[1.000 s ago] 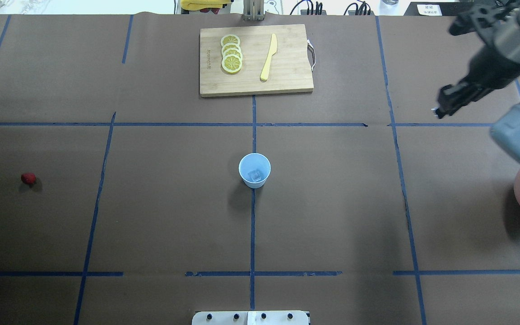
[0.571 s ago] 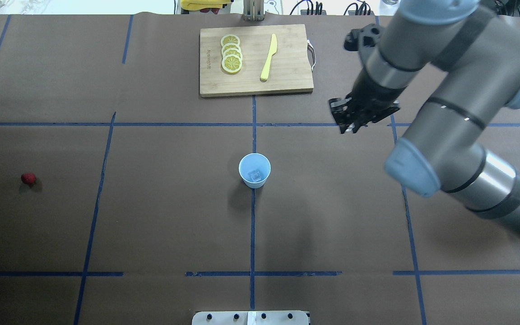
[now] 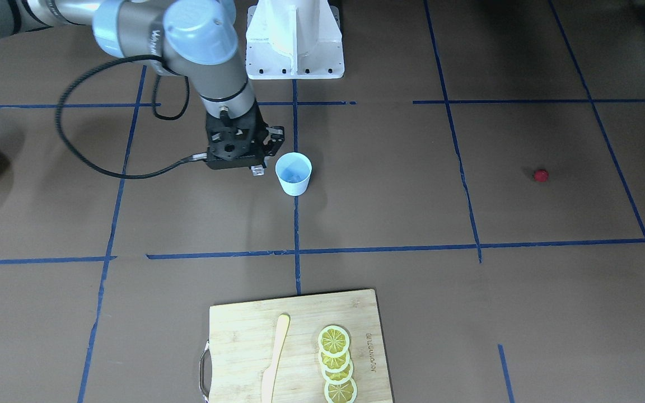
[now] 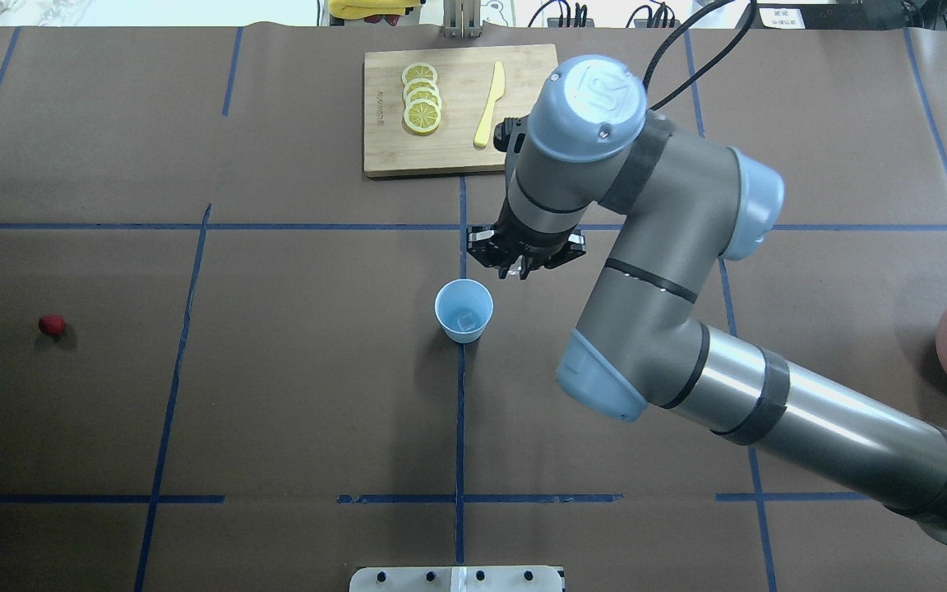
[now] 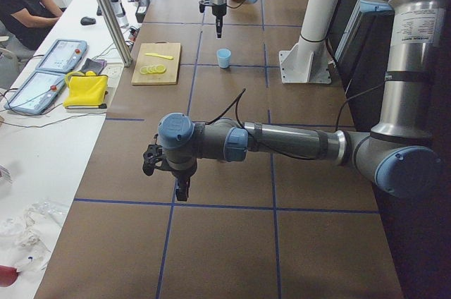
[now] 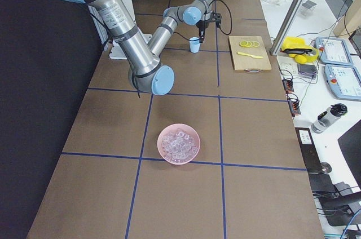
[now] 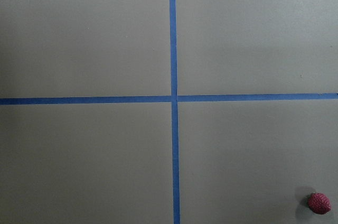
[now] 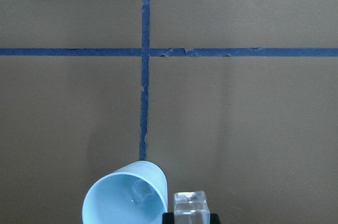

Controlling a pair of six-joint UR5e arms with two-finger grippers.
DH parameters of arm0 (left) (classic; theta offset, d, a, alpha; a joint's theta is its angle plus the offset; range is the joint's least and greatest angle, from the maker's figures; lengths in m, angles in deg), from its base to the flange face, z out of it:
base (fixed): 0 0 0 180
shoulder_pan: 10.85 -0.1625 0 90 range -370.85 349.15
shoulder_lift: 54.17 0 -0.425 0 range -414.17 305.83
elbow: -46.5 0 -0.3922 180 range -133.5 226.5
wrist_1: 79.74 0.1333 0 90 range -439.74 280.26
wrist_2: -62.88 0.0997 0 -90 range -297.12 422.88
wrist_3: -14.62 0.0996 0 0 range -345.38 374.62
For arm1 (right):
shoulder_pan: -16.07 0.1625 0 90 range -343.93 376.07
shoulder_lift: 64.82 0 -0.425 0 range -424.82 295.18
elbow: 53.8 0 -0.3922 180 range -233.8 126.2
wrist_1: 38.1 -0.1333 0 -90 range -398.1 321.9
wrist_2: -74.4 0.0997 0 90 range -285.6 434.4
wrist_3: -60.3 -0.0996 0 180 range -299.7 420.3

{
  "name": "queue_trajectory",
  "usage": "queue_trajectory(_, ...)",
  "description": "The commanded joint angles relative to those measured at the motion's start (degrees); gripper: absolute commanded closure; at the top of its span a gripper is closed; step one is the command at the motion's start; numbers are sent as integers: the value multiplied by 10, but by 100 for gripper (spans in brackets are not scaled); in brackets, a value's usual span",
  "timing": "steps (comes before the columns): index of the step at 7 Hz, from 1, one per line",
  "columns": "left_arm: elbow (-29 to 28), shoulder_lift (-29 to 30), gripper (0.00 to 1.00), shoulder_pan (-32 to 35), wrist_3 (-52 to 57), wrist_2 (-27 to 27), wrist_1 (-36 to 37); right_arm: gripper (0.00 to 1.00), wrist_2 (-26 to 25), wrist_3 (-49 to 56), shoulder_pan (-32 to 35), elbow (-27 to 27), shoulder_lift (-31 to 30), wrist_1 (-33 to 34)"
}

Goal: Put ice and strawberries in cup
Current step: 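Carry the second ice cube with the right gripper over the cup, then open the right gripper to drop the ice cube into the cup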

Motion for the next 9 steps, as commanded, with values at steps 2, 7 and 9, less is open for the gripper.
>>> queue_trajectory(2,-2,0,0,0,0,0,0,100,-25,-12,-30,-43,35,-3)
queue_trajectory(7,-3,0,0,0,0,1,0,91,-26,-11,-43,-48,41,-4)
queue_trajectory(9,-5,0,0,0,1,3,-1,60,-26,-11,-43,-48,43,-4)
